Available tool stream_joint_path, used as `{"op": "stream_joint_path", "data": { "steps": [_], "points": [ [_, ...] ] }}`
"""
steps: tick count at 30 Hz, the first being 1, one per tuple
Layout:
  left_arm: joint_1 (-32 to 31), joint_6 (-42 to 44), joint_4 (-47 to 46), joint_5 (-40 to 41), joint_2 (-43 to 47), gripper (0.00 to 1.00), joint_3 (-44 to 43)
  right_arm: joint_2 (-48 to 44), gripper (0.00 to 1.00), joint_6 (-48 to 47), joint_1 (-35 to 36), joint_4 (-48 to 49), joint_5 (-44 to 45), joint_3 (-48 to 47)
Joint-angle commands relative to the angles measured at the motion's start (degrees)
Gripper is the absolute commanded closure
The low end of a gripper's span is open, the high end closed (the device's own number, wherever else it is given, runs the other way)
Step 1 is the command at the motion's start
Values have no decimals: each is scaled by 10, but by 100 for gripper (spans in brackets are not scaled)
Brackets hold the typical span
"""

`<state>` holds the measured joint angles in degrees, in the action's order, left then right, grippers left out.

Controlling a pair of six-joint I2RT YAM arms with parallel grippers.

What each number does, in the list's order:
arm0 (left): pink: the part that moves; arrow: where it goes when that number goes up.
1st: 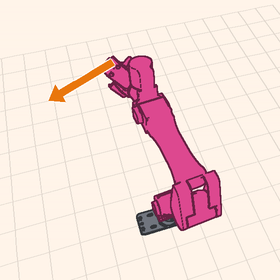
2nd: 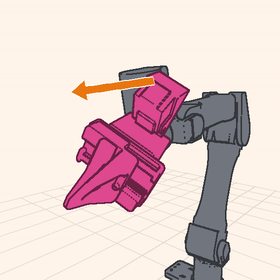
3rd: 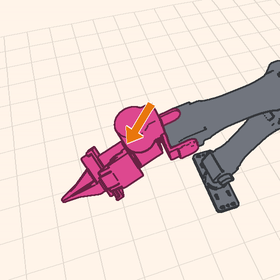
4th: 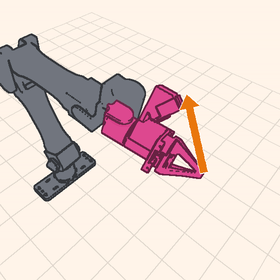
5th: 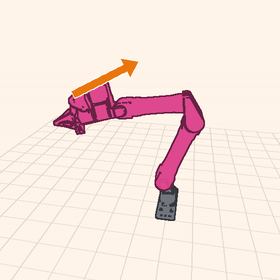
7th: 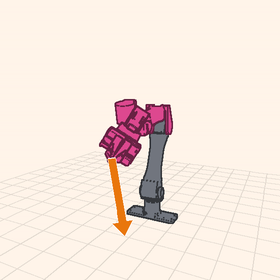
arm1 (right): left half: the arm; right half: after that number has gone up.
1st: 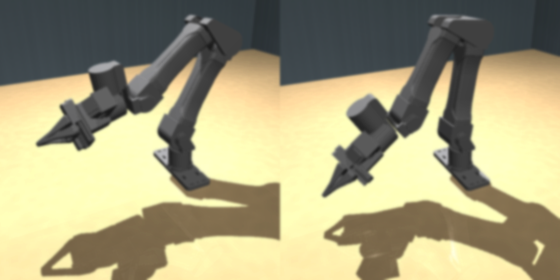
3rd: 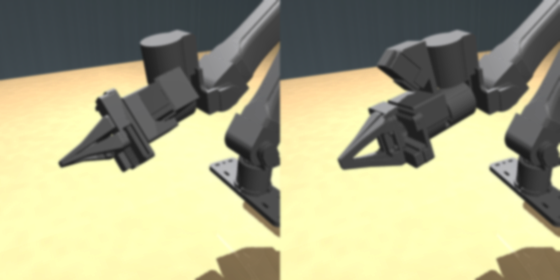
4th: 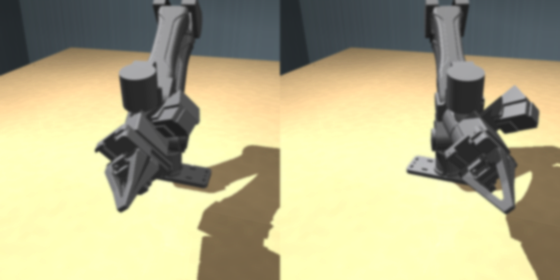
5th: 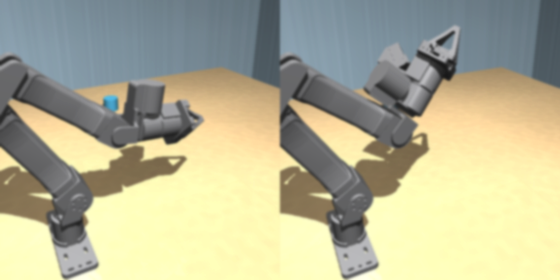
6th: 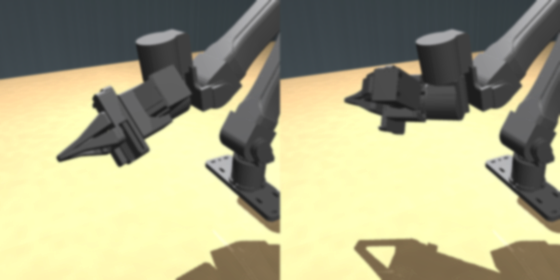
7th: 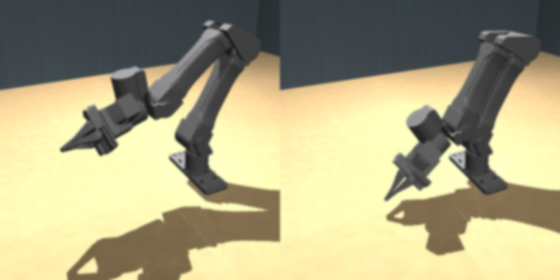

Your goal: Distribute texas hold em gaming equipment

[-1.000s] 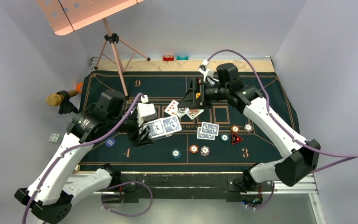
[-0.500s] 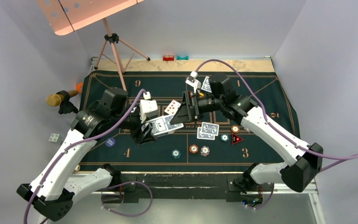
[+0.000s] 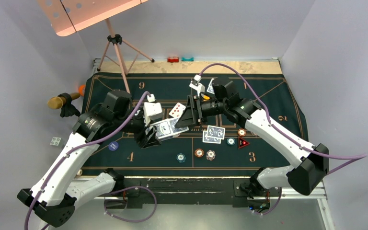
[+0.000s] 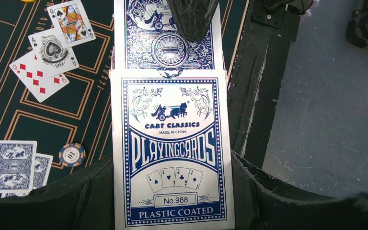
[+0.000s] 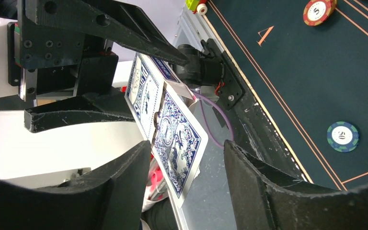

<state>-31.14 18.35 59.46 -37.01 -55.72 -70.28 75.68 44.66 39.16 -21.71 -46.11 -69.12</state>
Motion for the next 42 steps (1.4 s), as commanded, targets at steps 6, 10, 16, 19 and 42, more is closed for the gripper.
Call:
{"op": "stream_joint_path", "data": {
  "steps": [6, 10, 16, 19, 42],
  "points": [
    [4, -7, -14, -10, 8, 100, -31, -12, 54, -3, -13, -12, -7, -9],
    [5, -6, -13, -9, 7, 100, -34, -19, 56, -6, -28, -20, -10, -2],
    [6, -4, -10, -8, 6, 100, -35, -34, 67, -2, -44, -18, -16, -6],
    [6, -4, -11, -7, 5, 100, -35, -38, 72, 0, -46, -19, -17, -10],
    [8, -4, -5, -14, 12, 100, -35, -45, 80, -86, -80, -135, 44, -95]
  ]
}}
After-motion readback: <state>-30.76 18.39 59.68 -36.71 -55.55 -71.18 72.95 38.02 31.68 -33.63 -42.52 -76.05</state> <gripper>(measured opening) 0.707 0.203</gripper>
